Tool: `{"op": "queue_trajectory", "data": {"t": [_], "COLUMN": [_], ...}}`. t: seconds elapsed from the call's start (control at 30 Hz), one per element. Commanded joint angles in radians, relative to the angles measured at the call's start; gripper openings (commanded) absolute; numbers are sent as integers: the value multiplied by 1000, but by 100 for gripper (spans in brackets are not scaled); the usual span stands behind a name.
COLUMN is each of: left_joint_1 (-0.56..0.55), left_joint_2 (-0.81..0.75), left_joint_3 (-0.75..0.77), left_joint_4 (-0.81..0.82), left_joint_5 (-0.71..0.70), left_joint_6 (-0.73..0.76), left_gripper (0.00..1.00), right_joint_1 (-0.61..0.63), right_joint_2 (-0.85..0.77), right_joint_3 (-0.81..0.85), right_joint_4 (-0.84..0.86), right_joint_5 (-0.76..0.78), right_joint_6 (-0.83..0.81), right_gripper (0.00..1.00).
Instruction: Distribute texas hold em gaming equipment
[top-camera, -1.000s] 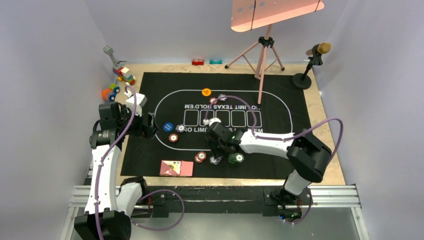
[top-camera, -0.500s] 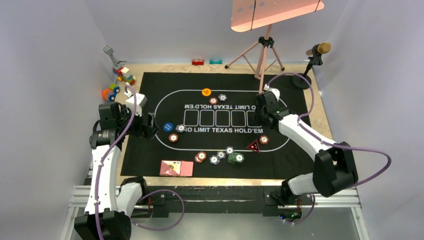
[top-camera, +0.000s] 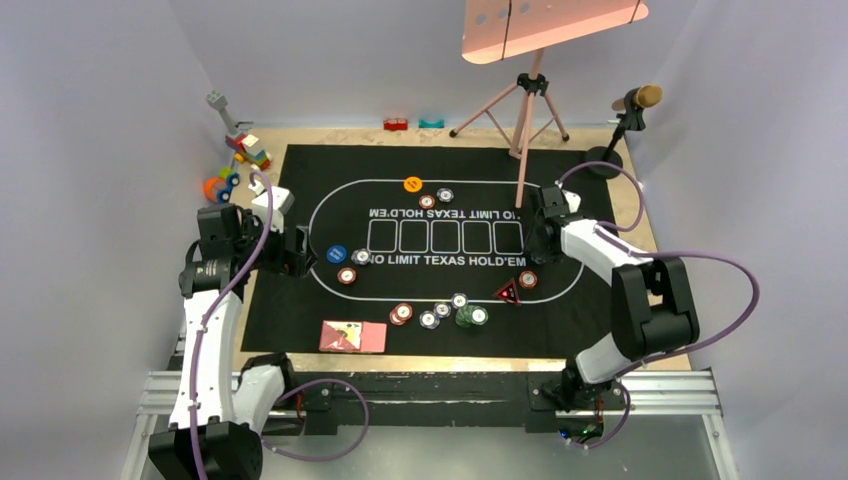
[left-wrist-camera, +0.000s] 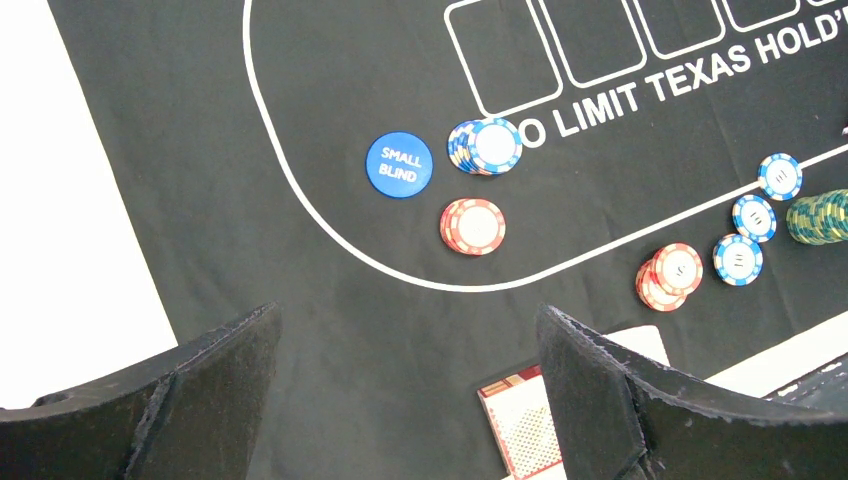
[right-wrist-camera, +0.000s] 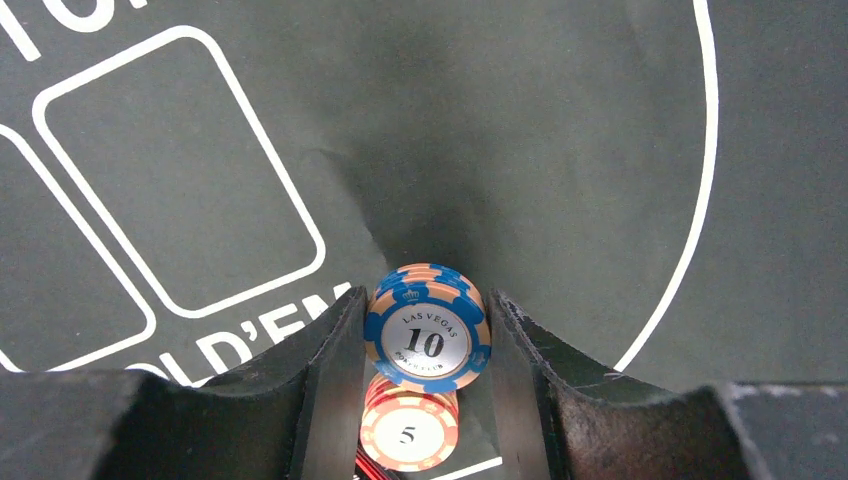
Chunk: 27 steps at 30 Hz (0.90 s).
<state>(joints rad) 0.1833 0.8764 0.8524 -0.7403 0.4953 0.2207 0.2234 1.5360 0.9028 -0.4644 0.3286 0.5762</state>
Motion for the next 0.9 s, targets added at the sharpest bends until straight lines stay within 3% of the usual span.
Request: {"op": "queue_trajectory", "data": {"t": [0.0,0.17,0.3,0.43,0.67,0.87], "left_joint_1": [9,9,9,9,9,9], "left_joint_2": [-4,-3,-1,0,2,3], "left_joint_3": [-4,-4,-3,-4,-2,-2], "left_joint_4": [33,33,33,33,33,33], "left_joint_5": [31,30,31,31,30,31], "left_joint_6": [17,18,17,17,17,17], "left_gripper": [100,100,100,100,100,100], "right_joint_1": [-9,-9,-9,45,321,485], "right_joint_2": [21,28,6,-71,-211,-303], "right_joint_3": [-2,12,25,12,31,-11], "right_joint_4": [10,2,0,17,-75,-152], "right_joint_5": [7,6,-3,-32,-49,-133], "right_joint_6": [31,32,24,-6,15,66], "right_gripper": [39,71,85,87,91,95]}}
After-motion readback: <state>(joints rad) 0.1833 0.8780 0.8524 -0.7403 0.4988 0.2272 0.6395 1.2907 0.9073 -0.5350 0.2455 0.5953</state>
